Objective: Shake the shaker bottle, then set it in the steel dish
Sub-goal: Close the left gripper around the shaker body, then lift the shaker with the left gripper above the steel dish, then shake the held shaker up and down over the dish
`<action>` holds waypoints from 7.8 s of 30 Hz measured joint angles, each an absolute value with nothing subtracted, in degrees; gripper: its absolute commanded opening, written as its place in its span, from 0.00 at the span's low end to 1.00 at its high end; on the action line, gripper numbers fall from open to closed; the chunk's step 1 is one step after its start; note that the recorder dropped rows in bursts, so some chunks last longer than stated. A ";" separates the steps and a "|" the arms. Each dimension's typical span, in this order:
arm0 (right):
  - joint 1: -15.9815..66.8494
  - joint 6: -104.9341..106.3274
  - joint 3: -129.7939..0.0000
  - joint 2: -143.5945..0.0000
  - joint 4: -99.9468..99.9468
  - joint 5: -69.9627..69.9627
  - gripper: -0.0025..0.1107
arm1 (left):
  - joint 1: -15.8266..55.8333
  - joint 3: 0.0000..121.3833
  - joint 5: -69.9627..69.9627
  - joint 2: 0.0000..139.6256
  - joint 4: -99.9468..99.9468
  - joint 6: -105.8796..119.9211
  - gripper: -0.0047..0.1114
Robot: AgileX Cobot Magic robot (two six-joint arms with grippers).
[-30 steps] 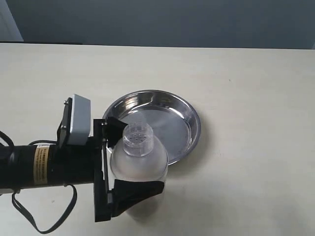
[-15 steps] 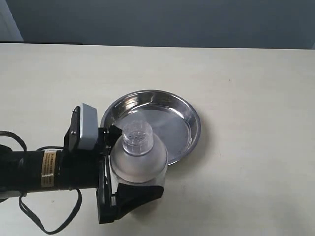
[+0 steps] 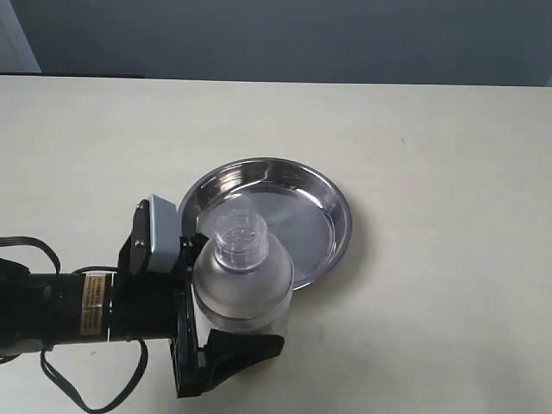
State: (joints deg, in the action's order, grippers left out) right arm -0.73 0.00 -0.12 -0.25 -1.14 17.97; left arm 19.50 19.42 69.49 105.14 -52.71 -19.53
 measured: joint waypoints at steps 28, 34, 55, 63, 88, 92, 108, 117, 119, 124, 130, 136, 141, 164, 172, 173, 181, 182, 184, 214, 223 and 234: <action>-0.73 0.00 -0.12 -0.25 -1.14 17.97 0.02 | 22.35 20.49 69.49 105.41 -48.67 -19.31 0.86; -0.73 0.00 -0.12 -0.25 -1.14 17.97 0.02 | 22.69 20.69 69.49 107.74 -48.30 -19.33 0.70; -0.73 0.00 -0.12 -0.25 -1.14 17.97 0.02 | 22.80 21.19 69.74 108.59 -48.20 -20.52 0.05; -0.73 0.00 -0.12 -0.25 -1.14 17.97 0.02 | 22.80 21.19 69.26 108.23 -47.82 -21.72 0.04; -0.73 0.00 -0.12 -0.25 -1.14 17.97 0.02 | 22.88 28.25 52.19 88.03 -45.26 -35.08 0.04; -0.73 0.00 -0.12 -0.25 -1.14 17.97 0.02 | 22.88 32.53 46.20 82.77 -46.02 -35.20 0.04; -0.65 0.00 -0.12 -0.25 -1.14 17.97 0.02 | 22.88 35.23 39.23 78.20 -50.42 -38.98 0.04; -0.62 0.00 -0.12 -0.25 -1.14 17.97 0.02 | 22.88 42.89 38.19 82.32 -43.22 -36.87 0.04; -0.62 0.00 -0.12 -0.25 -1.14 17.97 0.02 | 22.88 40.75 38.25 88.53 -43.02 -38.60 0.04; -0.62 0.00 -0.12 -0.25 -1.14 17.97 0.02 | 22.88 48.93 31.96 81.84 -45.32 -38.87 0.04; -0.62 0.00 -0.12 -0.25 -1.54 17.97 0.02 | 22.88 43.27 35.58 91.25 -47.49 -45.08 0.04; -0.62 0.00 -0.12 -0.25 -1.80 17.98 0.02 | 22.88 48.60 29.96 85.68 -42.63 -42.44 0.04; -0.62 0.00 -0.12 -0.25 -1.87 17.98 0.02 | 24.21 54.17 21.79 80.56 -52.35 -44.52 0.04; -0.62 0.00 -0.12 -0.25 -2.02 17.88 0.02 | 25.21 47.13 28.59 84.27 -41.15 -36.04 0.04; -0.62 0.00 -0.12 -0.25 -2.02 18.00 0.02 | 25.59 47.09 25.25 83.51 -41.95 -34.90 0.04; -0.62 0.00 -0.12 -0.25 -2.02 18.00 0.02 | 25.59 47.89 26.10 81.71 -40.65 -35.02 0.04; -0.62 0.00 -0.12 -0.25 -2.02 18.04 0.02 | 25.62 40.64 29.66 88.73 -39.37 -35.94 0.04; -0.62 0.00 -0.12 -0.25 -2.06 17.93 0.02 | 25.73 42.36 28.18 85.80 -39.38 -34.94 0.04; -0.62 0.00 -0.12 -0.25 -2.06 17.93 0.02 | 25.99 44.72 28.41 81.85 -37.08 -33.41 0.04; -0.62 0.00 -0.12 -0.25 -2.06 17.92 0.02 | 25.48 37.57 23.58 86.30 -13.98 -18.11 0.04; -0.62 0.00 -0.12 -0.25 -2.15 17.90 0.02 | 33.38 38.12 21.13 85.93 -1.30 -3.57 0.04; -0.52 0.00 -0.12 -0.25 -2.15 17.86 0.02 | 32.20 39.60 19.13 89.54 -2.21 -13.31 0.04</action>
State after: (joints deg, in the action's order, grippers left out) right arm -0.52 0.00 -0.12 -0.25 -2.15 17.86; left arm 32.20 39.60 19.13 89.54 -2.21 -13.31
